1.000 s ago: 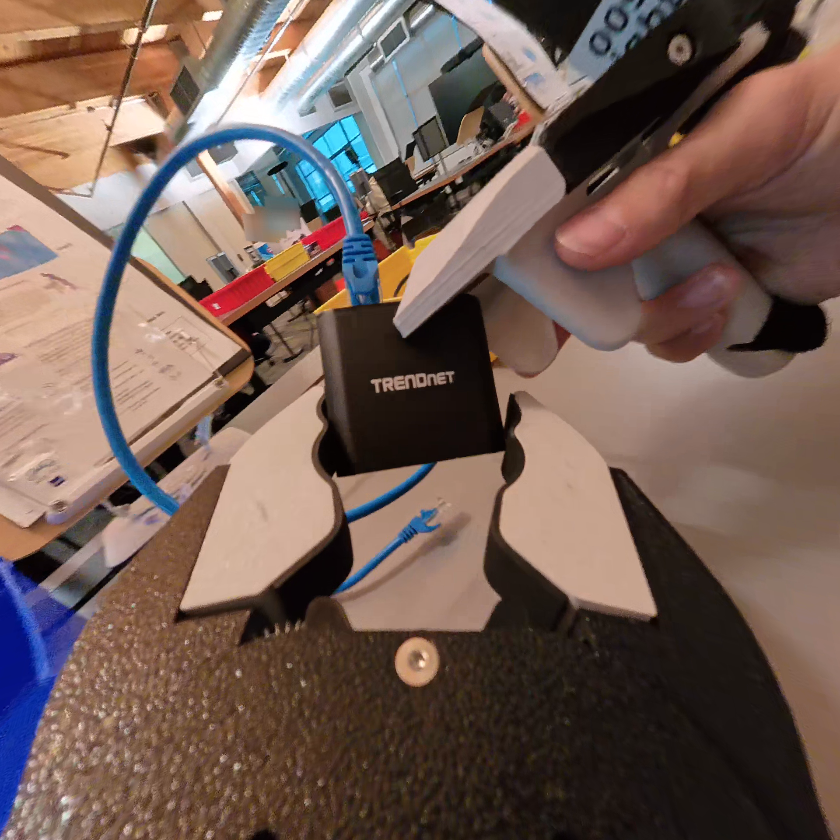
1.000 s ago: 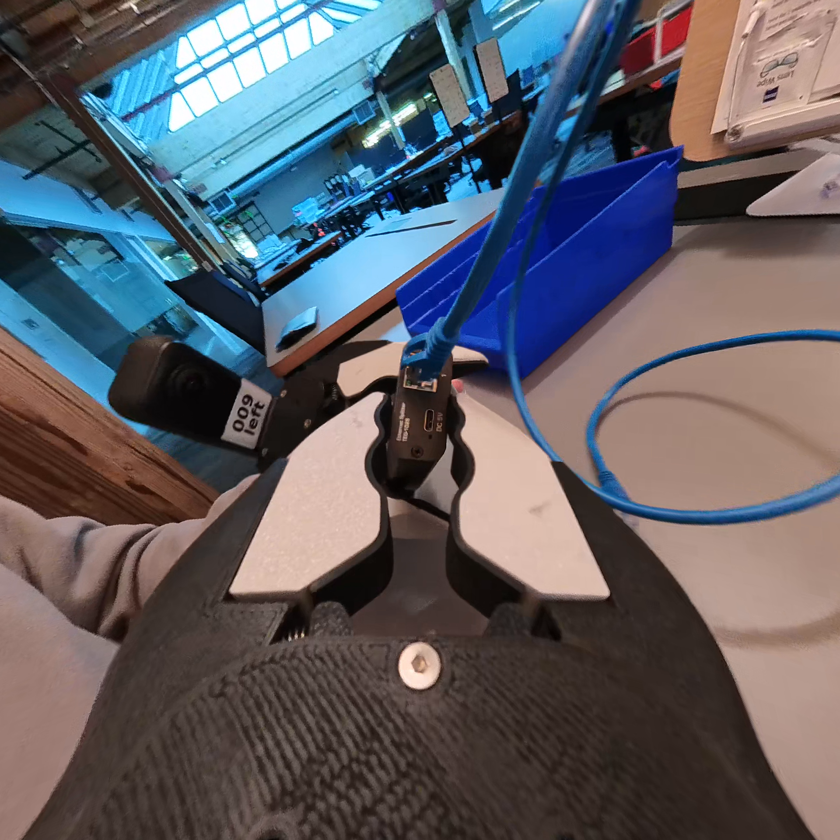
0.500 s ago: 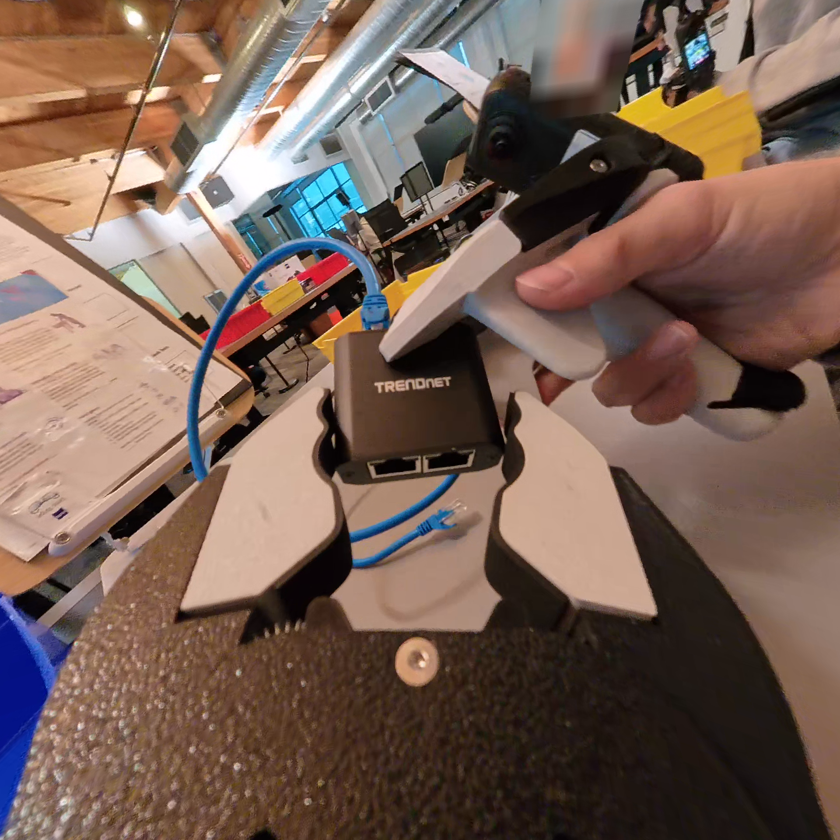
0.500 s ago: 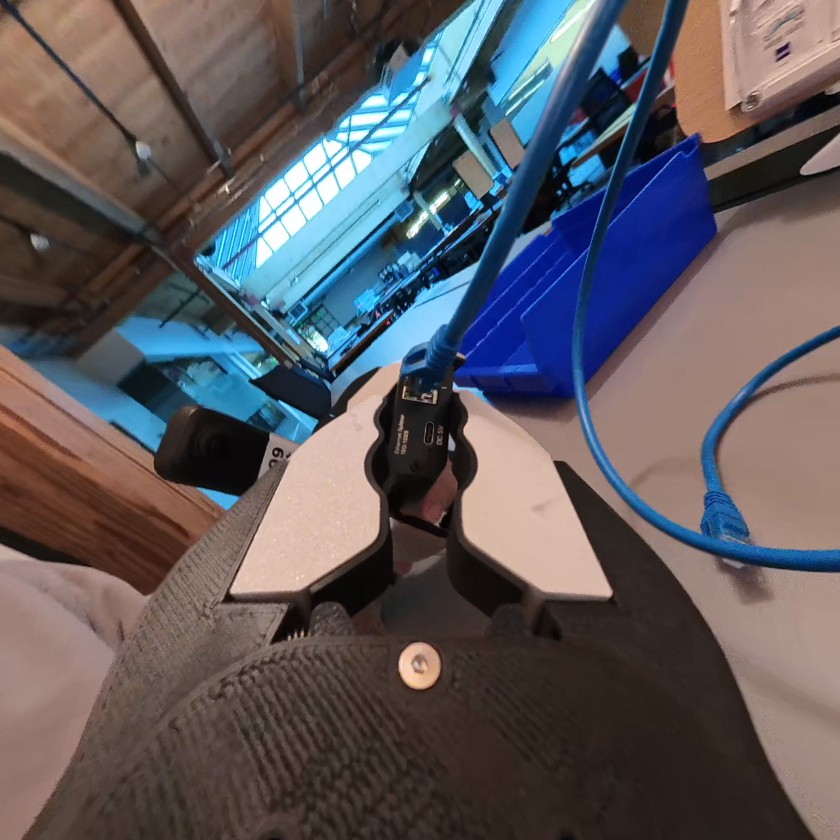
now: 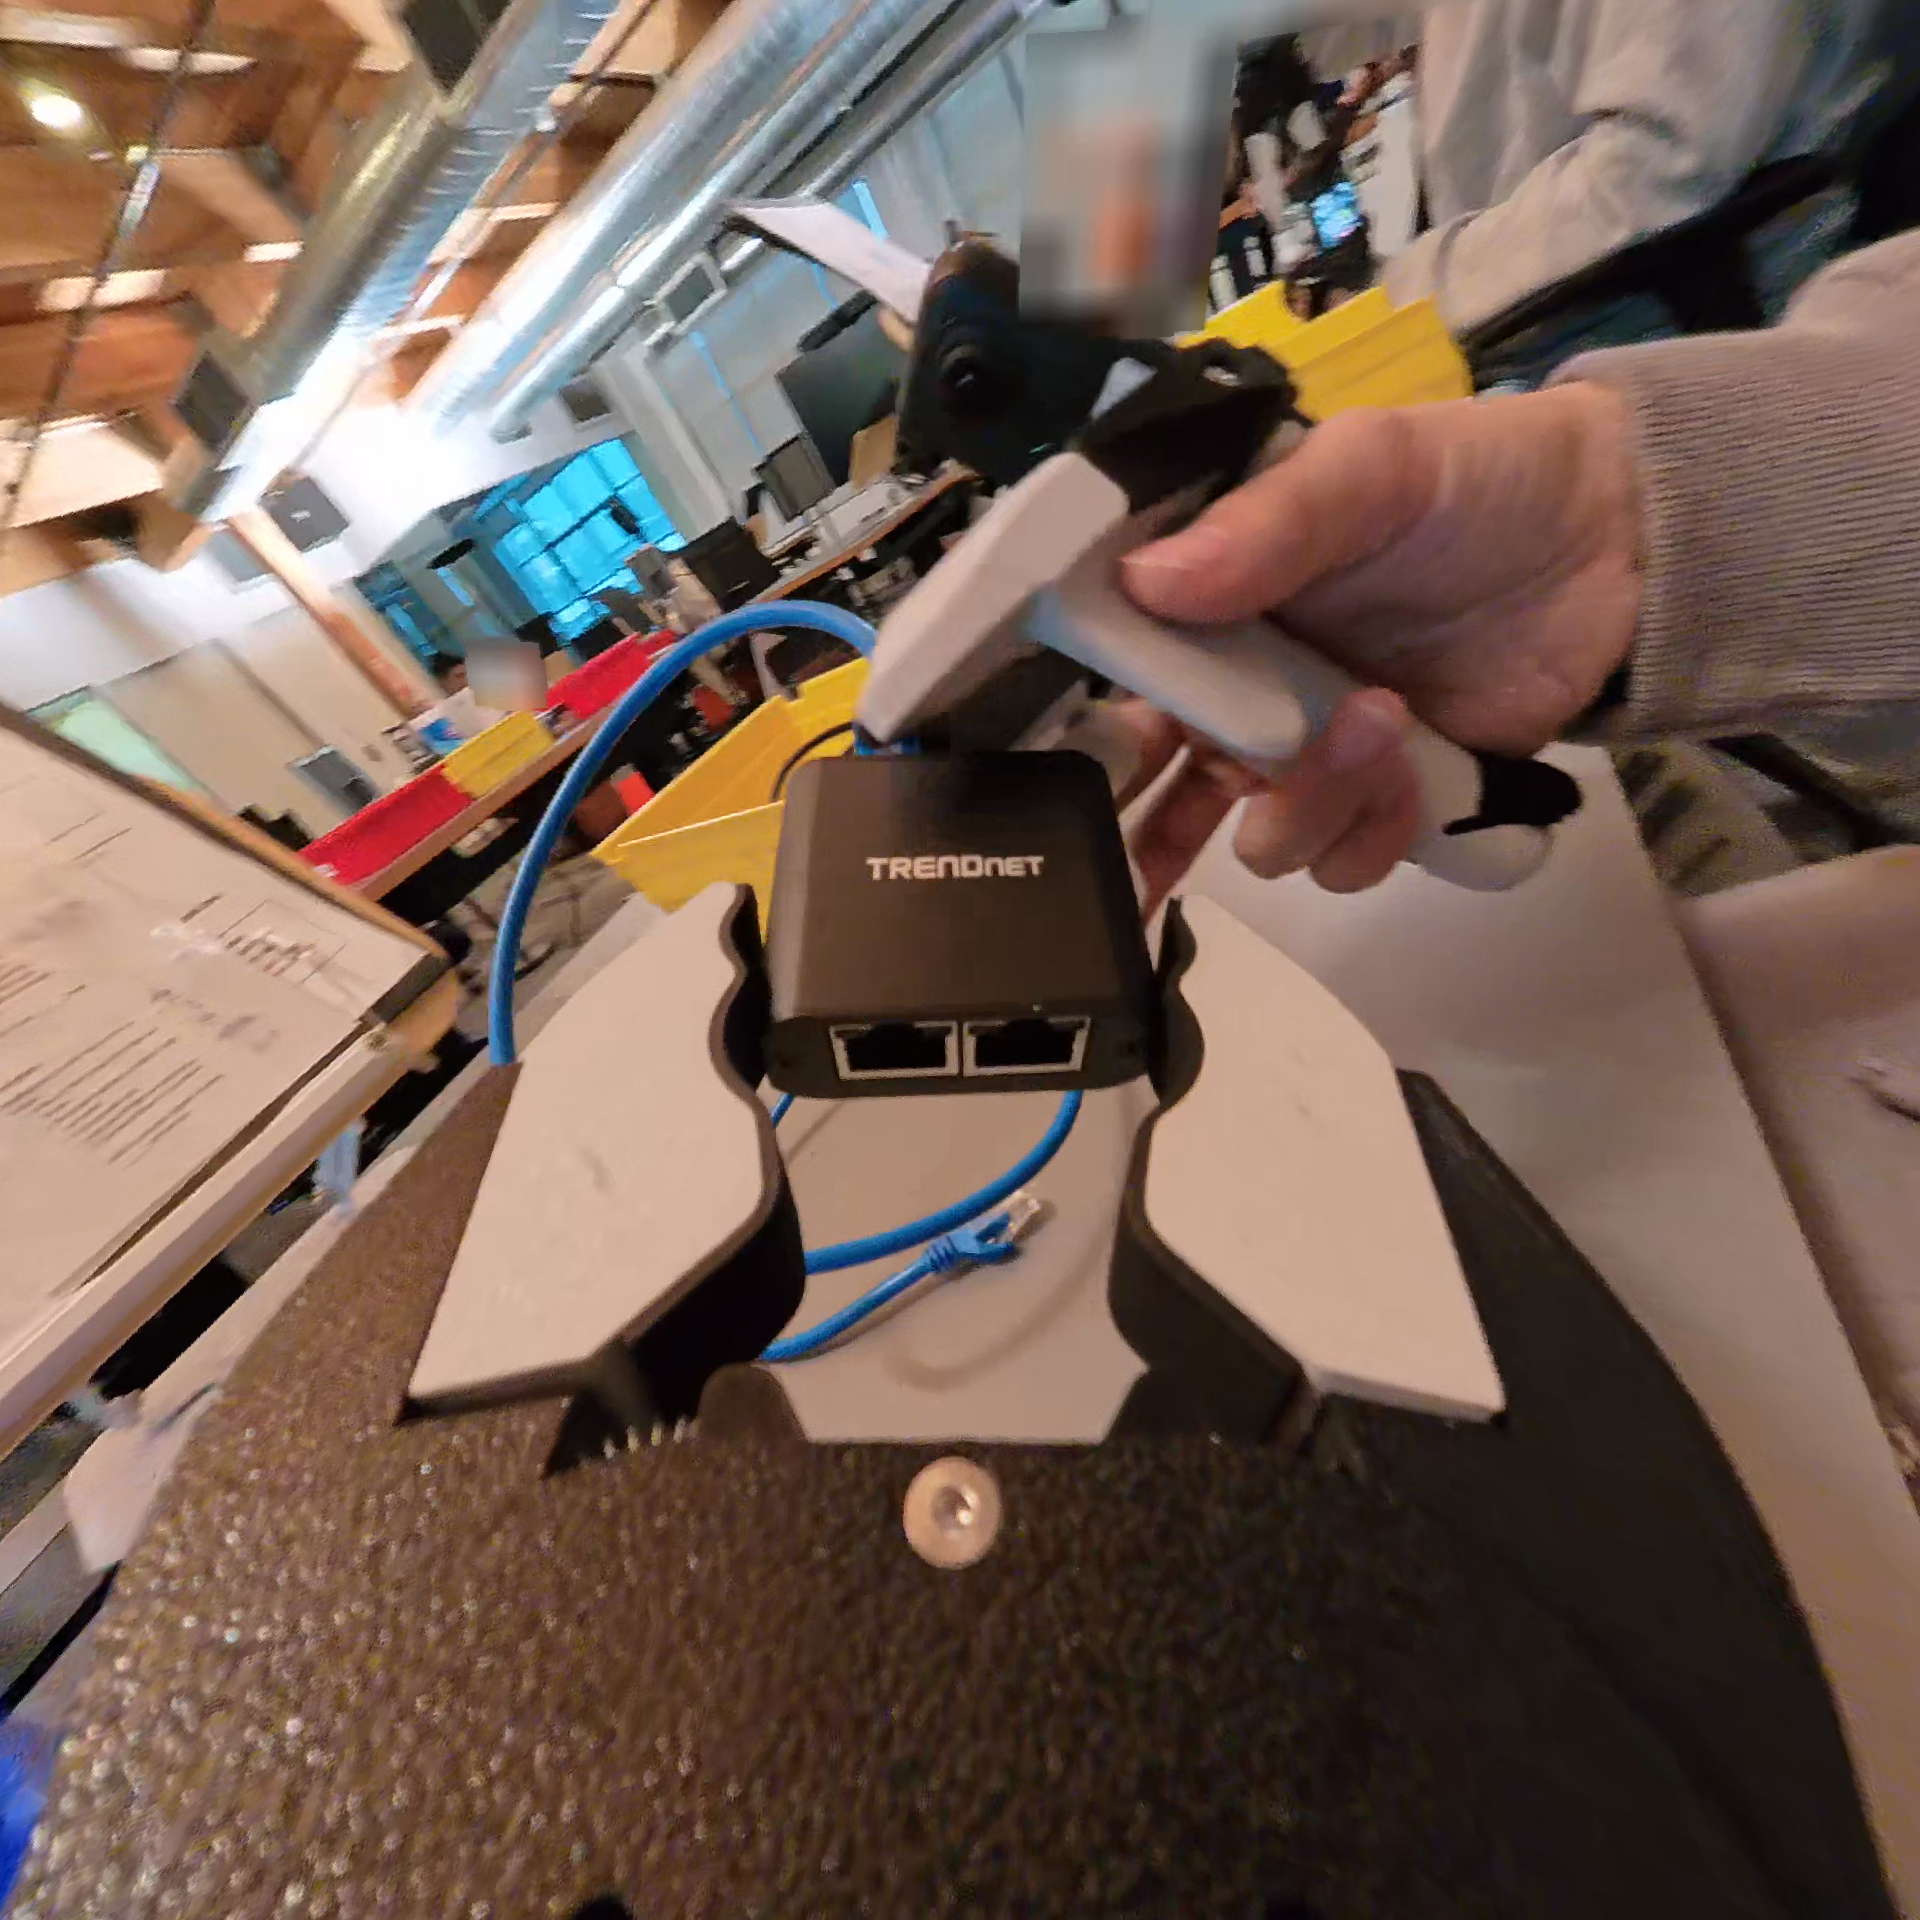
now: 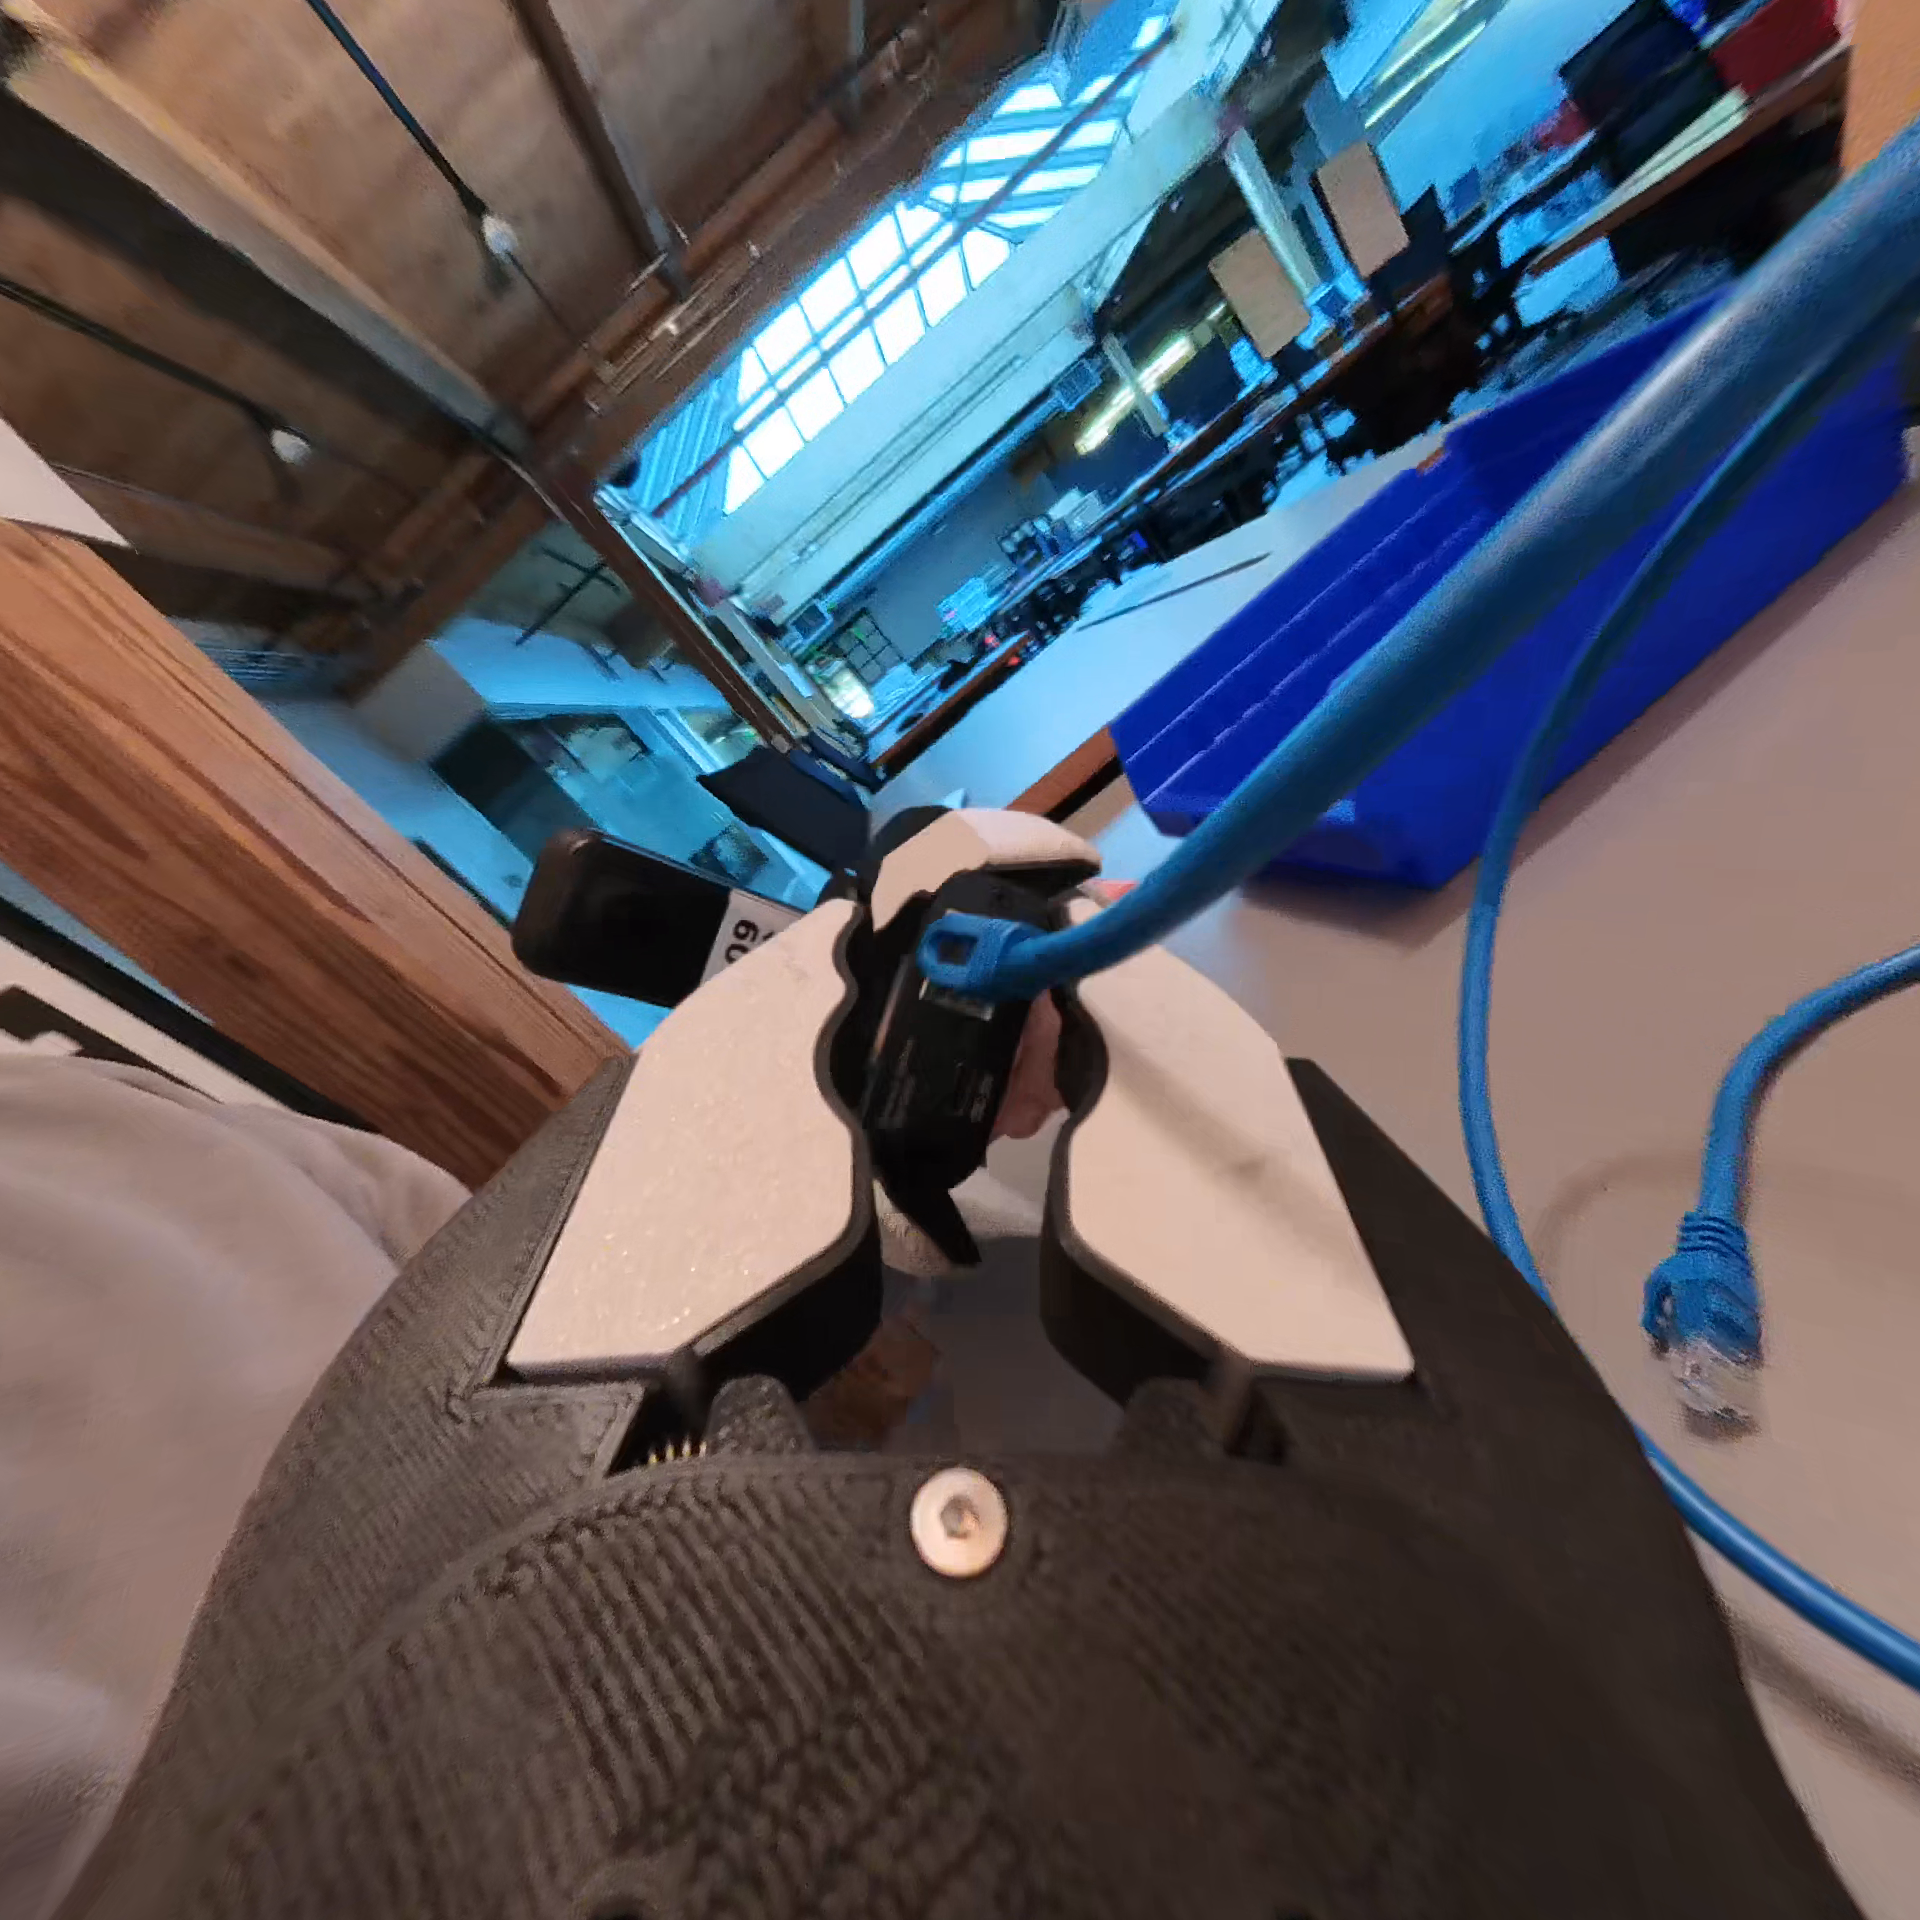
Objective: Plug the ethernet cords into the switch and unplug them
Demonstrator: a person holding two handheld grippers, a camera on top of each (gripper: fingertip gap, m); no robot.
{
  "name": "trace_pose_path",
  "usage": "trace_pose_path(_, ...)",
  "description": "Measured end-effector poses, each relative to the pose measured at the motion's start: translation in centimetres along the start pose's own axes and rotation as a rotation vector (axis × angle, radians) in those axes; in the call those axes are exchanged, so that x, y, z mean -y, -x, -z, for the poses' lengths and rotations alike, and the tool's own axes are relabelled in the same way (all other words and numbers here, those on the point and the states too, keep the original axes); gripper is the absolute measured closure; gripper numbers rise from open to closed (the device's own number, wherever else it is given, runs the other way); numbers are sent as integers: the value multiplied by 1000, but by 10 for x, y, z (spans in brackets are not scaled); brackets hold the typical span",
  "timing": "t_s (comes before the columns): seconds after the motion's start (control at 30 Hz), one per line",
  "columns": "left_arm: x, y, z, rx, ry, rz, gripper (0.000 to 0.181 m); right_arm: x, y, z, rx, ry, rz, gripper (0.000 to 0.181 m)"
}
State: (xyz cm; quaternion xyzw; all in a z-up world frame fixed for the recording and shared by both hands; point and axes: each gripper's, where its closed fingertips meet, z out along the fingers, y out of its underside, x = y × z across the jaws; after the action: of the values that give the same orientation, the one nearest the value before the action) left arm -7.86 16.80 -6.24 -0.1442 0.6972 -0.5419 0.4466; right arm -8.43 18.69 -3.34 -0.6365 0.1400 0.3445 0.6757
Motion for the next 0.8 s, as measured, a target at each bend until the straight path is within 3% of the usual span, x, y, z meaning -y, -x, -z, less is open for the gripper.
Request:
trace_pose_path(0.13, 1, -8, 1, -49, -20, 2, 109, -8, -1, 0, 6, 35, -3, 156)
trace_pose_path(0.2, -4, -5, -1, -24, 10, 4, 109, -3, -3, -2, -22, -19, 0, 156)
trace_pose_path(0.3, 2, 0, -4, 26, -50, 80, 108, 2, -1, -2, -4, -98, -35, 156)
trace_pose_path(0.4, 1, 0, -7, 31, -56, 125, 101, -3, 3, -9, -15, -97, -12, 156)
trace_pose_path(0.8, -2, 3, -7, 83, -21, 26, 105, -5, -2, -7, -54, -34, -46, 158)
